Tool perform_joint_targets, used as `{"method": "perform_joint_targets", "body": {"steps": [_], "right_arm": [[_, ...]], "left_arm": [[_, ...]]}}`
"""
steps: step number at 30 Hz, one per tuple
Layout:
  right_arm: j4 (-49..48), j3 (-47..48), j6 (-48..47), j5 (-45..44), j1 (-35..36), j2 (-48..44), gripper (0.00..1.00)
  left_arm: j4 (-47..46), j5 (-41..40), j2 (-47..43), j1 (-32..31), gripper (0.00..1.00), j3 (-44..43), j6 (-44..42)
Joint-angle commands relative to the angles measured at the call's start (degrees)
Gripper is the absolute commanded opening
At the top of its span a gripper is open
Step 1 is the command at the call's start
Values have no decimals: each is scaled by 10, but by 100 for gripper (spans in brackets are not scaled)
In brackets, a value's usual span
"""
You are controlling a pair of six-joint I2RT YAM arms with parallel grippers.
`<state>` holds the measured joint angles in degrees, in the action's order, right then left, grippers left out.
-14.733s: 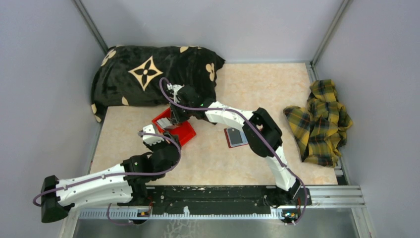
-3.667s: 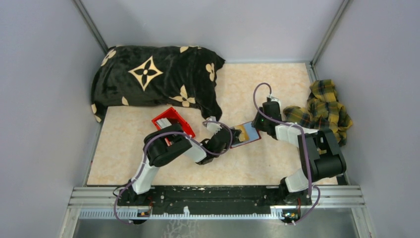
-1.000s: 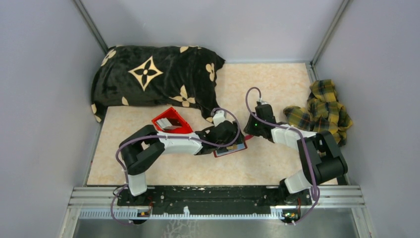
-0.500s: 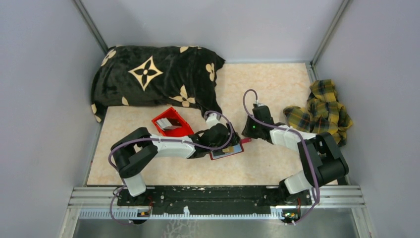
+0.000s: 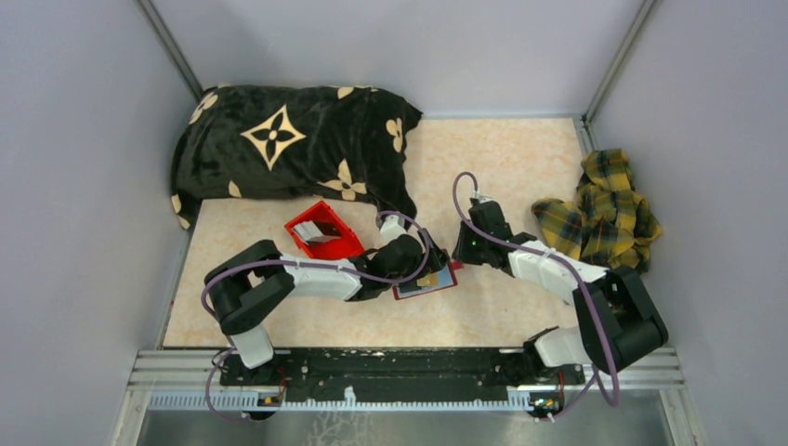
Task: Put the credit cards into the card holder
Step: Insert the credit card into the card holder.
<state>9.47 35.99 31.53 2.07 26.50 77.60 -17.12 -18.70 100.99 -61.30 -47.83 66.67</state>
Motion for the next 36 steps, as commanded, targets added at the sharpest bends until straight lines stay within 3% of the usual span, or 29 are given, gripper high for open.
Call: {"method": "perform_joint_targets", "body": {"steps": [1, 7, 18, 36], "right_arm": [[15, 6, -12, -36, 10, -47, 20], [47, 9, -25, -51, 10, -42, 22], [28, -37, -23, -55, 10, -49, 26], [-22, -27, -18, -45, 10, -21, 27]], "left_arm": [[59, 38, 31, -5, 100, 34, 16], [45, 41, 25, -5, 100, 46, 21], [35, 50, 27, -5, 100, 49, 24], [51, 50, 39, -10, 100, 45, 23]]}}
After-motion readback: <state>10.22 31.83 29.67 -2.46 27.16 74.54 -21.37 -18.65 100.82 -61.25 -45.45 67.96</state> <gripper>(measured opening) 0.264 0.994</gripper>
